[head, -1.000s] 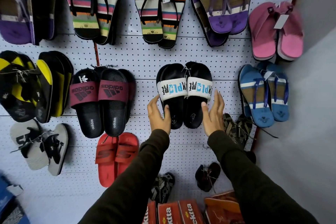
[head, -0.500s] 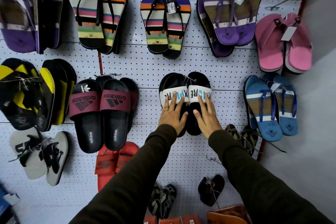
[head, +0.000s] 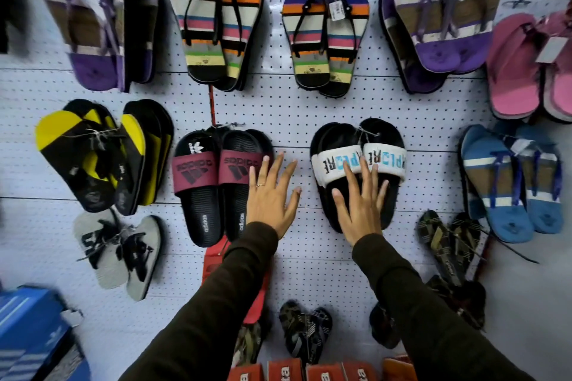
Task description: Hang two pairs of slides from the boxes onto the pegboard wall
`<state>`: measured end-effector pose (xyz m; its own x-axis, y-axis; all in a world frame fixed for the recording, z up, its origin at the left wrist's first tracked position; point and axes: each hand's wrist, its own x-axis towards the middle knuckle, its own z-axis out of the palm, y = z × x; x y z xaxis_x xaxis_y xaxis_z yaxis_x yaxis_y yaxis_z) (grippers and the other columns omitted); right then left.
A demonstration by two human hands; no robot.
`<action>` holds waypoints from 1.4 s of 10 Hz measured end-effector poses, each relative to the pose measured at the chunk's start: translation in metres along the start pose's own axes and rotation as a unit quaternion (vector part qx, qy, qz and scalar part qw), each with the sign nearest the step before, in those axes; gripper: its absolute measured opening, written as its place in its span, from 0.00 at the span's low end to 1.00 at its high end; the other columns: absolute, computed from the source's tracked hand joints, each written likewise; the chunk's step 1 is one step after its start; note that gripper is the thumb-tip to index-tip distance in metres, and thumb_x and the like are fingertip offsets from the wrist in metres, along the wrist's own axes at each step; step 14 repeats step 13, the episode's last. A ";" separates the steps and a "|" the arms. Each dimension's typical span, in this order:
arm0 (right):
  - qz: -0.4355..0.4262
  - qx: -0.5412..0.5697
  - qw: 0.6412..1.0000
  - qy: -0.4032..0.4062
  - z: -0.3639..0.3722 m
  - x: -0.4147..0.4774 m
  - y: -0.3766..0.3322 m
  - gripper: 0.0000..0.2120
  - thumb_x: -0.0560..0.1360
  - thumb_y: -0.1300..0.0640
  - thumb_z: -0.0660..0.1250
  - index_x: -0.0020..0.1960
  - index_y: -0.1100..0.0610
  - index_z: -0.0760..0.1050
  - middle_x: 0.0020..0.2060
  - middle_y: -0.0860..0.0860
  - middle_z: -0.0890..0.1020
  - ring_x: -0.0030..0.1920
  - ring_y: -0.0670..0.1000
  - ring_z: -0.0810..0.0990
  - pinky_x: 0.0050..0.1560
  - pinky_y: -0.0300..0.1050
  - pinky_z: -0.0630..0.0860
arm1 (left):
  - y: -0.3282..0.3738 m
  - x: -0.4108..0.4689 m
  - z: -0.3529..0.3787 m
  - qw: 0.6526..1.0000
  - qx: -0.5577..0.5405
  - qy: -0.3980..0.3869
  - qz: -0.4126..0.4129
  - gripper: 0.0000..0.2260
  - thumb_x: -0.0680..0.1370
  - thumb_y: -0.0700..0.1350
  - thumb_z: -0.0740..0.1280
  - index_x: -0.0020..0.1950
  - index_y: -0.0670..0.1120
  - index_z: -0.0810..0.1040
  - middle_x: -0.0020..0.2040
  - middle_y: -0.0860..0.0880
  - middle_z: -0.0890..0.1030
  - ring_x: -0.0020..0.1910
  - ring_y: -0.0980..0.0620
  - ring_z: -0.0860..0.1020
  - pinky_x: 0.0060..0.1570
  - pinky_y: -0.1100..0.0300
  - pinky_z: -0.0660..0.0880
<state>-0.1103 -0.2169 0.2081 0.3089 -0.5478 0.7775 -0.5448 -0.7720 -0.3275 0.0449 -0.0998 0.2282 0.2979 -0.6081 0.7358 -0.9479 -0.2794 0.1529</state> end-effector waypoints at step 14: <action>-0.139 0.219 0.960 -0.105 -0.074 0.068 -0.129 0.23 0.78 0.46 0.59 0.72 0.36 0.60 0.78 0.42 0.50 0.78 0.41 0.45 0.78 0.59 0.52 | -0.145 -0.004 -0.035 0.998 0.016 -0.012 -0.059 0.29 0.79 0.58 0.48 0.79 0.52 0.48 0.81 0.48 0.50 0.80 0.48 0.46 0.78 0.46 0.48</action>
